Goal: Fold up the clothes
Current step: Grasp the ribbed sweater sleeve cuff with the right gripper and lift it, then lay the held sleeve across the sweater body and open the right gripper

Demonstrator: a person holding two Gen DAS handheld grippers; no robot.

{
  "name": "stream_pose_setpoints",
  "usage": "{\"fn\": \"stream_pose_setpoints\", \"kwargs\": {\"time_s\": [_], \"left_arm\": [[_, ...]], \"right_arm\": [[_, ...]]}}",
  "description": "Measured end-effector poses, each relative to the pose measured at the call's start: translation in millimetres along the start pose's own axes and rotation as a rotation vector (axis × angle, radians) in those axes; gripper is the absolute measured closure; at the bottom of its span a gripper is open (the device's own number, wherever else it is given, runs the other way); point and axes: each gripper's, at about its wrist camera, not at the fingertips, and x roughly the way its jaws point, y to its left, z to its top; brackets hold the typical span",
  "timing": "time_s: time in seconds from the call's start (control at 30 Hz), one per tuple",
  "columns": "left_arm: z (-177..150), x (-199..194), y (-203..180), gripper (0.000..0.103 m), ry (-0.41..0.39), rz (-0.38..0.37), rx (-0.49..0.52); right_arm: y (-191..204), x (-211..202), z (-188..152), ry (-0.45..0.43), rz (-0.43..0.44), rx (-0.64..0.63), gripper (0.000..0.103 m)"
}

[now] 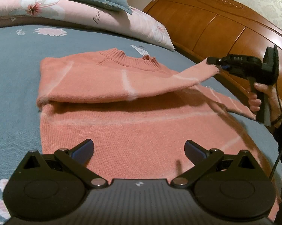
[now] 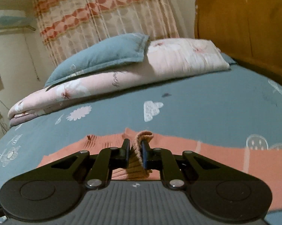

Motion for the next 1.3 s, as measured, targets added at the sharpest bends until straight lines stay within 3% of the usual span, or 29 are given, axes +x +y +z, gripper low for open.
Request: {"fn": "stream_pose_setpoints", "kwargs": {"time_s": [0.23, 0.43, 0.57, 0.67, 0.87, 0.93, 1.03, 1.13, 1.23, 1.3], "left_arm": [[0, -1, 2, 0.001, -0.001, -0.003, -0.003], [-1, -2, 1, 0.001, 0.000, -0.001, 0.000], [-1, -2, -1, 0.001, 0.001, 0.002, 0.001], [-1, -3, -1, 0.001, 0.003, 0.004, 0.003], [0, -4, 0, 0.001, 0.005, 0.001, 0.000], [0, -3, 0, 0.001, 0.007, 0.001, 0.000], [-1, -4, -2, 0.001, 0.007, 0.004, 0.005], [-1, -4, -2, 0.001, 0.008, 0.007, 0.009], [-1, -4, -3, 0.001, 0.012, 0.008, 0.010], [-1, -4, -3, 0.001, 0.016, 0.008, 0.010]], "right_arm": [[-8, 14, 4, 0.042, -0.023, 0.029, 0.089], [37, 1, 48, -0.053, 0.033, -0.122, 0.089], [45, -9, 53, -0.083, 0.043, -0.167, 0.089], [27, 8, 32, -0.009, -0.047, -0.192, 0.089], [-27, 40, -23, 0.196, -0.188, -0.062, 0.089], [-40, 41, -34, 0.244, -0.220, -0.013, 0.079], [-38, 24, -30, 0.215, -0.226, 0.004, 0.077], [-18, 13, -17, 0.176, -0.135, -0.014, 0.076], [13, 20, -17, 0.216, -0.048, -0.091, 0.064], [26, 33, -29, 0.286, -0.040, -0.129, 0.058]]}}
